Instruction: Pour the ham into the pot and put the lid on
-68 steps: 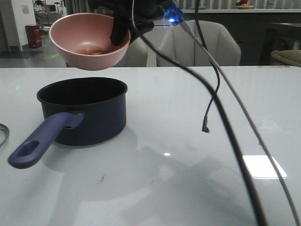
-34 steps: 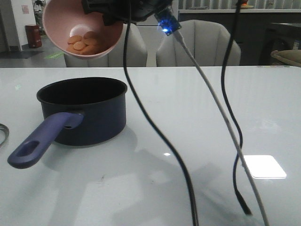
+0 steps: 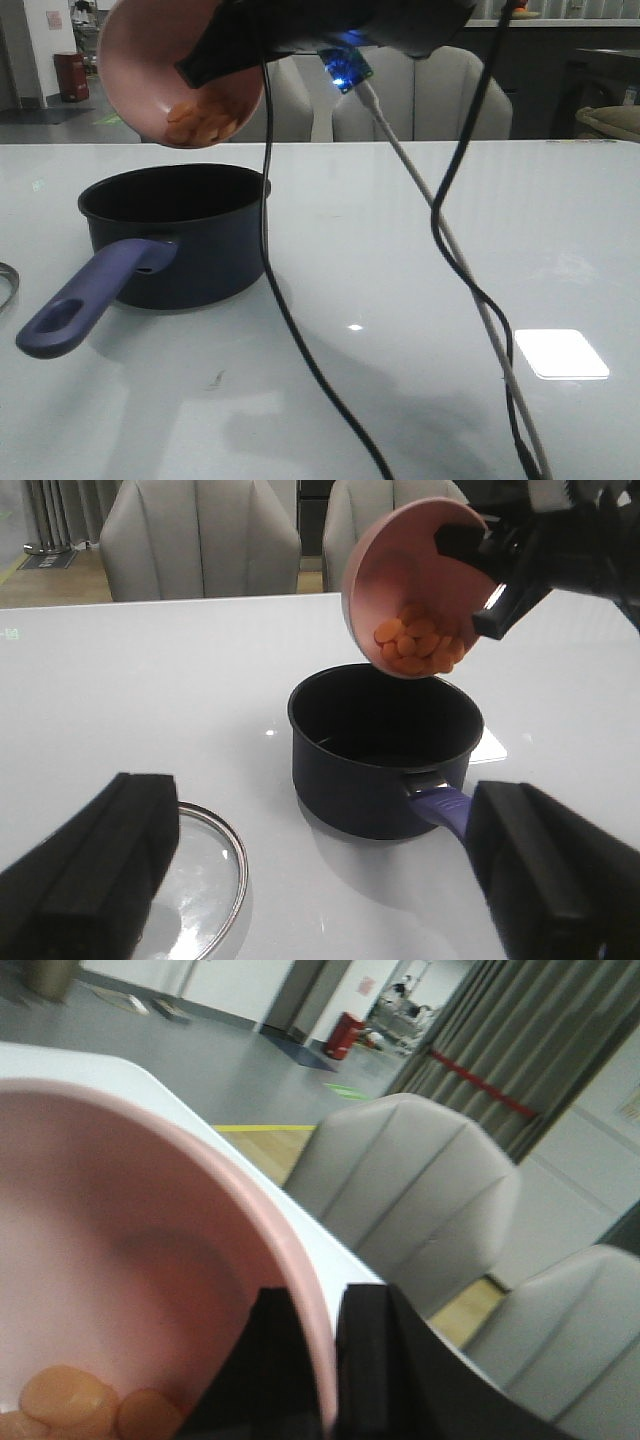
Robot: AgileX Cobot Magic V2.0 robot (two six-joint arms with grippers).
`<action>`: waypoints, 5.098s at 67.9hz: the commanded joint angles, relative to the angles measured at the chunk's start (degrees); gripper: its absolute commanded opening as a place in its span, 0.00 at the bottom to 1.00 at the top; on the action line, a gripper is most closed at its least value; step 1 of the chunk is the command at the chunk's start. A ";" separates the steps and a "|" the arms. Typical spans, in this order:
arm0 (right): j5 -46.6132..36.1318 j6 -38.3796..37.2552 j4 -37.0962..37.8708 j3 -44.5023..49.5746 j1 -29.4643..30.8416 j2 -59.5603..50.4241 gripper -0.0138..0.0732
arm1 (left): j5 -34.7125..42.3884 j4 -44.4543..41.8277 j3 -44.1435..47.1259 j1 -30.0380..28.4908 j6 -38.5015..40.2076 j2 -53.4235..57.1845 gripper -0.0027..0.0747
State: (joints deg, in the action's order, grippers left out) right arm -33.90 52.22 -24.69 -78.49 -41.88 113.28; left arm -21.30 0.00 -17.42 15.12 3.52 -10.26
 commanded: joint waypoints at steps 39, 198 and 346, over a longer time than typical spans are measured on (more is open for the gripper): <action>-25.86 14.91 4.11 -2.54 -3.08 4.19 0.32 | 4.30 0.82 -1.55 0.41 0.10 -0.45 0.83; 71.44 -36.46 4.76 -2.49 36.35 -3.60 0.57 | 4.30 0.82 -1.55 0.41 0.10 -0.45 0.83; 40.43 -31.51 2.20 69.01 28.22 -104.29 0.33 | 4.52 0.94 -1.06 0.41 0.10 -0.45 0.83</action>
State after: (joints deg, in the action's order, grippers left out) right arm 12.10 20.20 -21.95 -8.06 -13.66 8.54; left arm -21.30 0.30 -17.42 15.12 3.52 -10.26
